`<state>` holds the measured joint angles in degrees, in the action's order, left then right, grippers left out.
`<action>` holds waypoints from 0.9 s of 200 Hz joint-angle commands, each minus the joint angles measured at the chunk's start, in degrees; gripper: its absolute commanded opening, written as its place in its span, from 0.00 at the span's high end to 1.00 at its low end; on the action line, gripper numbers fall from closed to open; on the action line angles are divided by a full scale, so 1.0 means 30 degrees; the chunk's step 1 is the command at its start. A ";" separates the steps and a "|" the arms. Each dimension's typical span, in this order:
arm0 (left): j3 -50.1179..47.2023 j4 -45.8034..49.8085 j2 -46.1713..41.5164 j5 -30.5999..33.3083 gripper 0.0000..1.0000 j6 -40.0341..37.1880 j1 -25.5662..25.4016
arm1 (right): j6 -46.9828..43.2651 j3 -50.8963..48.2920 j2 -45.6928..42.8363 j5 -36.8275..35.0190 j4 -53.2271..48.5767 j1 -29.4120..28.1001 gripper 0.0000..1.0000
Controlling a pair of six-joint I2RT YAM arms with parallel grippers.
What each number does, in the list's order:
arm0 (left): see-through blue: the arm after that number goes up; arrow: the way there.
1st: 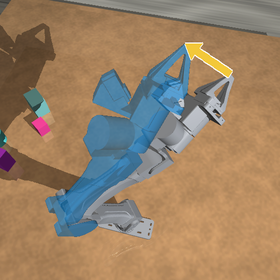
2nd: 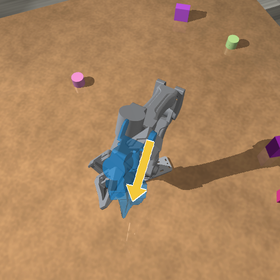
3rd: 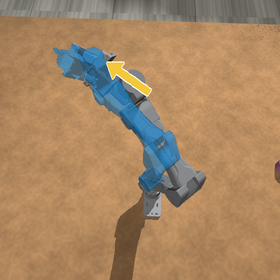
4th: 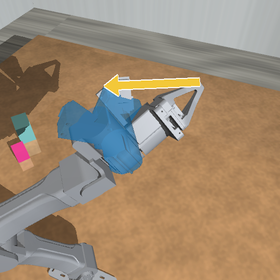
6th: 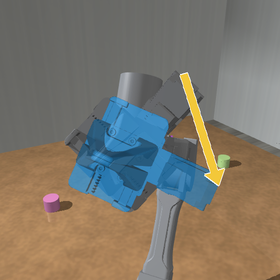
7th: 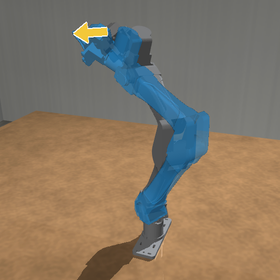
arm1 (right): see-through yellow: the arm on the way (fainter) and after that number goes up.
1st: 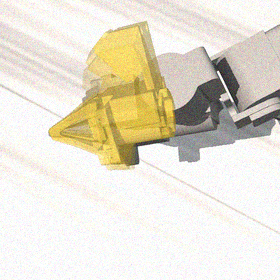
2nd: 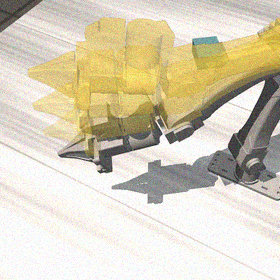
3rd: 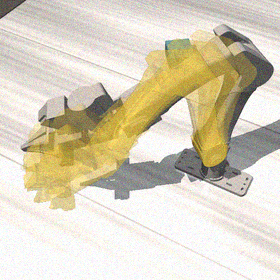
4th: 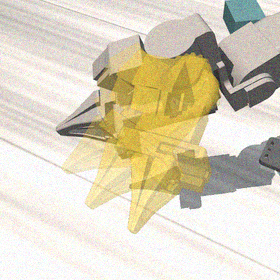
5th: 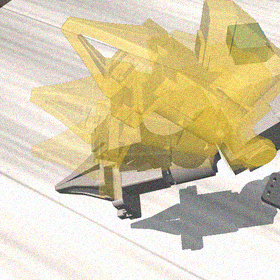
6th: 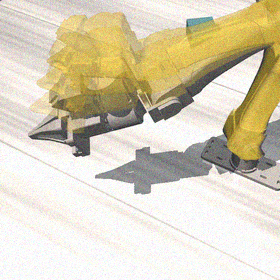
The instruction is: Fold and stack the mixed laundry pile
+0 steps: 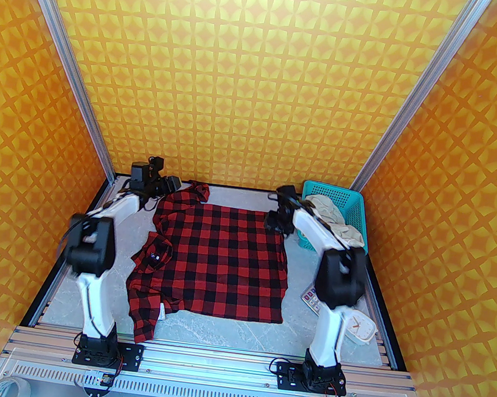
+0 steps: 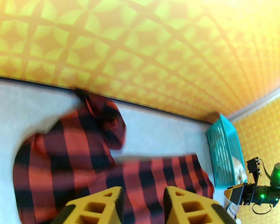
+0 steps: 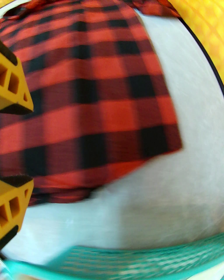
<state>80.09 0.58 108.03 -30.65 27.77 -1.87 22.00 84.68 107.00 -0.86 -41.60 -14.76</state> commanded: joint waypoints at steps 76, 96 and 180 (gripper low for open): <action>-0.5641 0.2279 0.0035 0.2685 0.64 -0.1442 -0.1441 | 0.0744 -0.6153 -0.0357 0.0511 0.2916 -0.0414 0.49; -0.4159 0.2047 0.1970 0.2777 0.64 -0.1071 -0.1058 | 0.0652 -0.4301 0.1494 0.0462 0.2760 -0.0439 0.49; 0.4369 0.3898 0.7702 0.2494 0.64 -0.1231 -0.0461 | 0.0238 0.4245 0.7195 0.0084 -0.0143 -0.0156 0.49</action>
<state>86.85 8.80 127.31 -23.33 24.99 -3.73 23.31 92.60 124.46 -0.03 -38.37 -15.97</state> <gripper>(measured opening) 0.360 0.513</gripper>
